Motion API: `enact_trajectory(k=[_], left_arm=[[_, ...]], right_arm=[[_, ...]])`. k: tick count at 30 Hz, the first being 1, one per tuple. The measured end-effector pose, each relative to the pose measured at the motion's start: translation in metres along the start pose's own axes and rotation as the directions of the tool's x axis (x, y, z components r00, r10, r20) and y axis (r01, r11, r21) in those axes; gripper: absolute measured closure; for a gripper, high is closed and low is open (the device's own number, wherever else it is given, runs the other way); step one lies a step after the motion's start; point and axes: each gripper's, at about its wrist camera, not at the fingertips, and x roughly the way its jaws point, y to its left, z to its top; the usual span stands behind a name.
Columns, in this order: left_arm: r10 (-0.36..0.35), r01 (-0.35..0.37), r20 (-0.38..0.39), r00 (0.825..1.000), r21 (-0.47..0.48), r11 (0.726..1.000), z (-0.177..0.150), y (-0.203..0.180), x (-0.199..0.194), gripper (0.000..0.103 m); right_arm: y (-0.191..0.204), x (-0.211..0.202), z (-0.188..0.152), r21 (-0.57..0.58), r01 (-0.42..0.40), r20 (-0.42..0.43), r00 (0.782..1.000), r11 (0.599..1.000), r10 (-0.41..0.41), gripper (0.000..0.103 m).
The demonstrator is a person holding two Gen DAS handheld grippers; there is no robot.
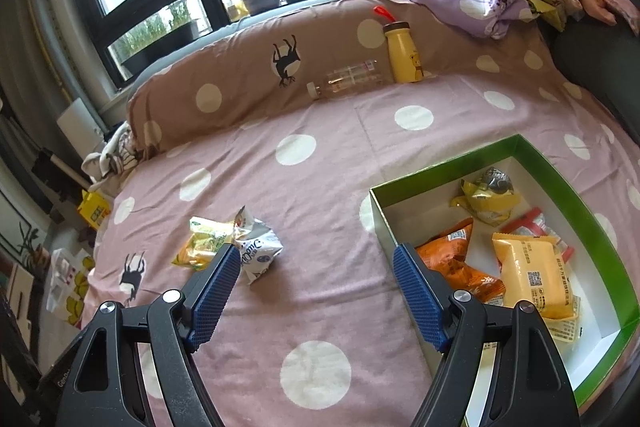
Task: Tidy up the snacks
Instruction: 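Move the right tool back to the white wafer bag, then close the right tool on the white wafer bag and lift it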
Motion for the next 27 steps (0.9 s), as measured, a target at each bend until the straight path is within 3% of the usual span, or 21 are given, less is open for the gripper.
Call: enact_trajectory(k=[12,16,19,27], left_arm=[[0.026,-0.026,-0.014,1.000,-0.006,1.000,0.000,0.004,0.003,0.009],[0.053,-0.054,-0.021,0.998,-0.012,0.998,0.001,0.007,0.007,0.009],[0.066,-0.067,-0.039,0.997,-0.033,0.997,0.002,0.011,0.013,0.009],[0.138,-0.147,-0.098,0.986,-0.094,0.985,0.001,0.030,0.022,0.009]], right_arm=[[0.015,0.007,-0.002,-0.033,-0.008,-0.023,1.000,0.999,0.008,0.024],[0.034,0.015,0.011,-0.060,-0.066,-0.042,0.997,0.996,0.063,0.024],[0.052,0.031,0.017,-0.106,-0.081,-0.073,0.995,0.991,0.074,0.024],[0.091,0.093,0.013,-0.277,-0.057,-0.172,0.985,0.959,0.009,0.024]])
